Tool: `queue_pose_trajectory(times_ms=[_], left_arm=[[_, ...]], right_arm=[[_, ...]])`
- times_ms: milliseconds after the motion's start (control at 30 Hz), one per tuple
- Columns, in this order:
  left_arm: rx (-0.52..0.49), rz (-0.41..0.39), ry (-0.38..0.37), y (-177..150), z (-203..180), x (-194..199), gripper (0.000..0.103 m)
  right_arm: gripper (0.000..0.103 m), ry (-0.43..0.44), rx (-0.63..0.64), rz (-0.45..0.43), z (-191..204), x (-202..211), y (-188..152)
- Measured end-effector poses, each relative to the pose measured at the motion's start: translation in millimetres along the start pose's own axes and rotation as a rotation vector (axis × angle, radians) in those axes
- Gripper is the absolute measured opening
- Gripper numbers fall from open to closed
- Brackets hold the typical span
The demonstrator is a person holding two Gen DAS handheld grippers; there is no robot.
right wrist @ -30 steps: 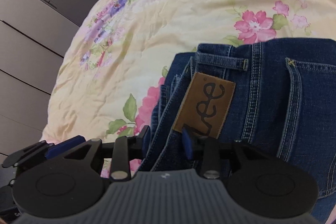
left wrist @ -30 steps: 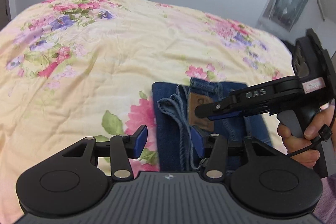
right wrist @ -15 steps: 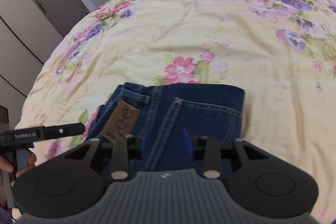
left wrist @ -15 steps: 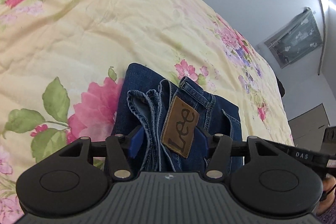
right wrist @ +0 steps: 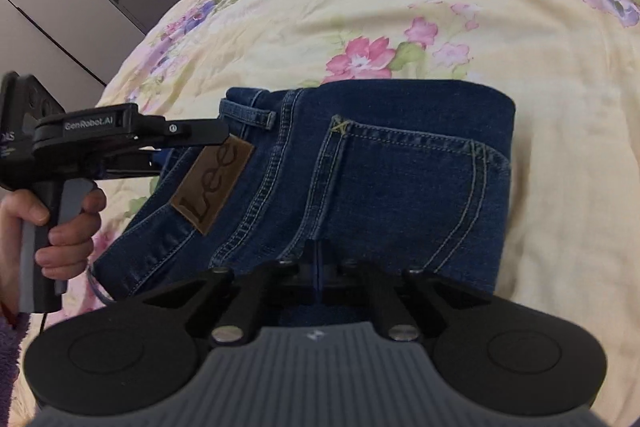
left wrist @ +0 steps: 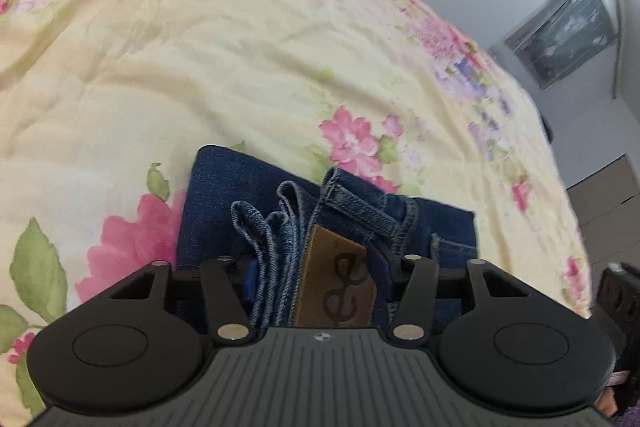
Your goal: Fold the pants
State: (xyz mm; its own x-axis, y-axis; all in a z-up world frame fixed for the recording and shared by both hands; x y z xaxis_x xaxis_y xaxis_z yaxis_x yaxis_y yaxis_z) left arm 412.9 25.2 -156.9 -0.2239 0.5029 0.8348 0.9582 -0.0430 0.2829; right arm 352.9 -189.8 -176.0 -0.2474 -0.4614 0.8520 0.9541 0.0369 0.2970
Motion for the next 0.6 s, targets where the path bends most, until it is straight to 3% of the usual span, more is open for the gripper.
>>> queue_pose_trajectory(times_ms=[67,167,267,367,467,600], left_arm=[[-0.027,-0.016,0.049,-2.9,-4.5,0.8,0.036],[-0.113,-0.062,0.092,-7.6,-20.6,12.8,0.021],[-0.259,-0.113,0.145,-13.2,-49.8,34.3,0.017],[-0.355,-0.153,0.127,-9.0,-76.7,58.1,0.016],[-0.375,-0.135,0.117,3.1,-82.5,64.6,0.016],[-0.325,-0.057,0.207,2.3,-50.0,42.3,0.014]], right_arm=[[0.000,0.004,0.008,-0.006,4.0,-4.8,0.8],[0.000,0.036,-0.031,-0.005,-2.3,0.0,0.4],[0.000,0.051,-0.012,-0.024,-3.3,14.1,-3.5],[0.000,0.033,0.032,-0.090,-6.0,37.5,-9.7],[0.000,-0.003,0.038,-0.134,-11.3,54.4,-11.4],[0.000,-0.009,0.020,-0.130,-18.2,53.1,-12.8]])
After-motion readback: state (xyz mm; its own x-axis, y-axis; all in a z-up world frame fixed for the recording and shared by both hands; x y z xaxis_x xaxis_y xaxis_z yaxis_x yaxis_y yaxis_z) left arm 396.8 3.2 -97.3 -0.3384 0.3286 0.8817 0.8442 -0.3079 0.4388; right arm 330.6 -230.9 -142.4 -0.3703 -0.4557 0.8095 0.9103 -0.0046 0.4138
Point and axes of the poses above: each gripper's, at about its wrist camera, not at the fingertips, and x roughly against the way its jaws point, z to its left, y to its top, the point moved 4 cm from there along -x, roughly the way its jaws point, and after that the axes turned 10 degrees about z, right-handed, at the moved point
